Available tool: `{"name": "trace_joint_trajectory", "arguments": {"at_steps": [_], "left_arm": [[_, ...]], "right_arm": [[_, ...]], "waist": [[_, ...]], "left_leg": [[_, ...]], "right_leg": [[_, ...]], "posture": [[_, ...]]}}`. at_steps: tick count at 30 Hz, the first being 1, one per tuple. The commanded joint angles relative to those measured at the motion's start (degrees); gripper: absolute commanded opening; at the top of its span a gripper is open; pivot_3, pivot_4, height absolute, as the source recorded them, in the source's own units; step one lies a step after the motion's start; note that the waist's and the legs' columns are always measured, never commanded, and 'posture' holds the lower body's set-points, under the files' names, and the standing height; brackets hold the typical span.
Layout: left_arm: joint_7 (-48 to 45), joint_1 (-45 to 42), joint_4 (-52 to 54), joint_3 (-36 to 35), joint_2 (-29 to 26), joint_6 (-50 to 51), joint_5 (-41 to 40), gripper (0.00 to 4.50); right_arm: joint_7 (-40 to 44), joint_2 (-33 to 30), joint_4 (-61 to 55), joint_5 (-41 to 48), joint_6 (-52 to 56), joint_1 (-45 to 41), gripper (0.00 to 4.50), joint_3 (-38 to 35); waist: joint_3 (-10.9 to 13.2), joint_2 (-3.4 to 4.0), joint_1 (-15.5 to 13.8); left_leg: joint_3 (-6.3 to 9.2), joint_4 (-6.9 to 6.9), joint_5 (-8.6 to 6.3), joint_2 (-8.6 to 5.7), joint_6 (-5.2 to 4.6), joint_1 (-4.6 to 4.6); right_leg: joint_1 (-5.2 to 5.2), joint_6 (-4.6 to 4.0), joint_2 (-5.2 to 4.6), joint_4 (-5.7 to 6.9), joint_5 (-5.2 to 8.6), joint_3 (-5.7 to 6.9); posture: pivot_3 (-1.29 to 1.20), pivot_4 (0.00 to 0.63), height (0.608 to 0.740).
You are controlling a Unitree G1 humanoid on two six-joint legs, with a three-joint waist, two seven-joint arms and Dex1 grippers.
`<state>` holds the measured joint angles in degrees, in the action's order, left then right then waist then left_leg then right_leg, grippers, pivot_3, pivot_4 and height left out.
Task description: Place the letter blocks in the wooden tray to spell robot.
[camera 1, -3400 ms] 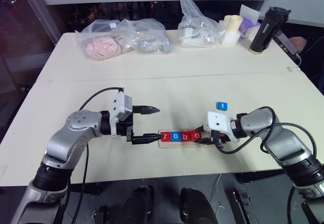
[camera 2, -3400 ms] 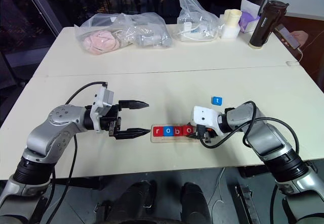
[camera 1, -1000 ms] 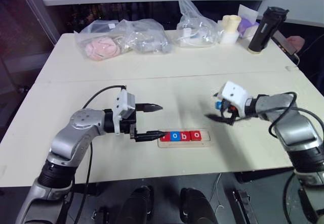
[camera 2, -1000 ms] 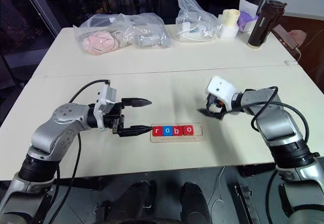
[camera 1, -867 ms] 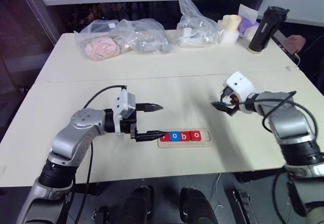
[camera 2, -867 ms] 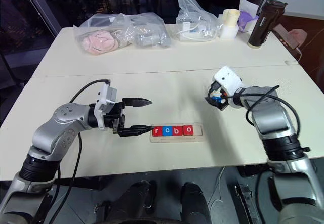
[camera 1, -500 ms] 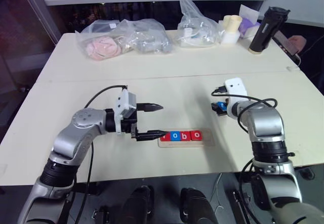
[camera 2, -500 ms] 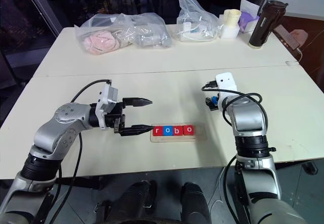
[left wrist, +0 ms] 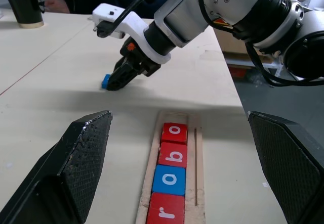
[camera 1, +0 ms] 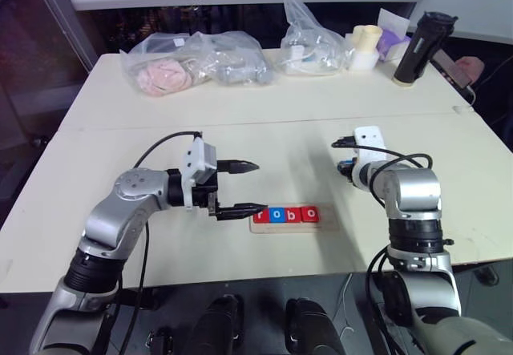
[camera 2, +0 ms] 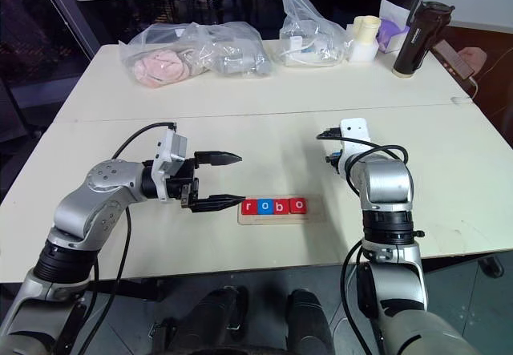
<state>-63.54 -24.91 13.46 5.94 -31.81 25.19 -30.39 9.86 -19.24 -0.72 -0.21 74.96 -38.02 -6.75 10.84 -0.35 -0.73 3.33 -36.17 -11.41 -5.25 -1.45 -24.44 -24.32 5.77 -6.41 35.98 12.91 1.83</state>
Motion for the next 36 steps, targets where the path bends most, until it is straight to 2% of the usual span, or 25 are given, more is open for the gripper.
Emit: {"name": "trace_joint_trajectory", "arguments": {"at_steps": [1,6,11,20,24,25,27,30,32,33,36], "left_arm": [[0.1,-0.1,0.7,-0.2,0.3,-1.6,0.2,4.5],[-0.4,0.2,0.4,-0.2,0.3,-2.2,0.4,4.5],[-0.8,0.2,0.0,-0.1,0.5,-2.4,0.5,4.5],[-1.7,-0.2,-0.7,0.1,0.9,-2.7,0.5,4.5],[-1.7,-0.5,-0.8,0.0,1.0,-2.7,0.7,4.5],[-1.6,-0.5,-0.7,0.0,1.1,-2.7,0.7,4.5],[-1.5,-0.4,-0.6,0.0,1.0,-2.6,0.7,4.5],[-1.3,-0.3,-0.5,0.0,1.1,-2.6,0.7,4.5],[-1.2,-0.3,-0.6,0.0,1.2,-2.6,0.8,4.5],[-1.2,-0.5,-0.7,0.1,1.3,-2.6,0.8,4.5],[-1.3,-0.8,-1.1,0.2,1.5,-2.7,1.0,4.5]], "right_arm": [[0.4,-3.9,-6.1,-0.2,4.4,2.8,1.14,1.7],[4.0,-8.4,-23.8,4.4,16.8,9.9,1.14,1.8],[4.1,-8.0,-36.8,9.2,17.5,20.1,1.14,-0.2],[-1.7,-5.5,-41.5,14.3,17.5,24.9,1.14,-3.4],[-3.5,-6.2,-41.1,16.2,17.5,24.9,3.12,-3.8],[-3.2,-7.1,-40.8,17.3,17.5,24.7,3.79,-4.0],[-1.2,-10.8,-40.3,20.4,17.5,23.6,4.41,-3.1],[10.0,-21.8,-40.6,26.6,16.5,19.5,4.41,1.2],[15.6,-26.0,-39.7,29.3,13.3,19.2,4.41,1.2],[19.9,-29.0,-38.0,29.9,8.2,19.7,4.41,0.7],[31.9,-39.2,-31.0,24.4,-14.5,23.5,4.41,4.0]], "waist": [[0.0,0.0,-0.1],[0.0,0.0,0.0],[0.0,-0.01,0.1],[0.0,-0.01,0.1],[0.0,-0.01,0.1],[0.0,-0.01,0.1],[0.0,0.0,0.1],[0.1,0.08,0.2],[0.1,0.03,0.1],[0.0,-0.02,0.0],[0.1,-0.01,-0.2]], "left_leg": [[0.0,0.01,0.0,0.0,0.0,-0.01],[0.02,0.09,-0.01,0.0,-0.01,-0.05],[0.04,0.1,-0.01,0.07,0.0,-0.04],[0.03,0.05,-0.02,0.11,0.01,-0.05],[0.03,0.11,-0.02,0.1,0.01,-0.06],[0.03,0.12,-0.02,0.1,0.01,-0.07],[0.03,0.11,-0.02,0.11,0.01,-0.07],[0.02,0.11,-0.02,0.12,0.0,-0.09],[0.02,0.11,-0.02,0.16,-0.01,-0.09],[0.04,0.14,-0.03,0.18,-0.03,-0.1],[0.04,0.14,-0.09,0.11,-0.13,-0.19]], "right_leg": [[0.0,0.0,0.0,0.0,0.0,0.0],[-0.07,0.01,-0.06,-0.01,0.01,-0.01],[-0.08,-0.01,-0.09,-0.02,0.06,-0.01],[-0.05,-0.06,-0.08,-0.09,0.08,-0.01],[-0.04,-0.06,-0.09,-0.2,0.08,-0.01],[-0.04,-0.06,-0.08,-0.23,0.08,-0.01],[-0.03,-0.06,-0.08,-0.24,0.08,-0.01],[0.0,-0.05,-0.08,-0.37,0.08,0.01],[0.08,0.01,-0.06,-0.47,0.11,0.05],[0.1,0.1,-0.06,-0.55,0.17,0.08],[0.15,0.07,-0.11,-0.72,0.13,0.15]], "posture": [[0.0,0.15,0.738],[0.0,0.15,0.738],[0.0,0.15,0.738],[0.0,0.15,0.738],[0.0,0.15,0.738],[0.0,0.15,0.738],[0.0,0.15,0.738],[0.0,0.15,0.738],[0.0,0.15,0.738],[0.0,0.15,0.738],[0.0,0.15,0.738]]}}
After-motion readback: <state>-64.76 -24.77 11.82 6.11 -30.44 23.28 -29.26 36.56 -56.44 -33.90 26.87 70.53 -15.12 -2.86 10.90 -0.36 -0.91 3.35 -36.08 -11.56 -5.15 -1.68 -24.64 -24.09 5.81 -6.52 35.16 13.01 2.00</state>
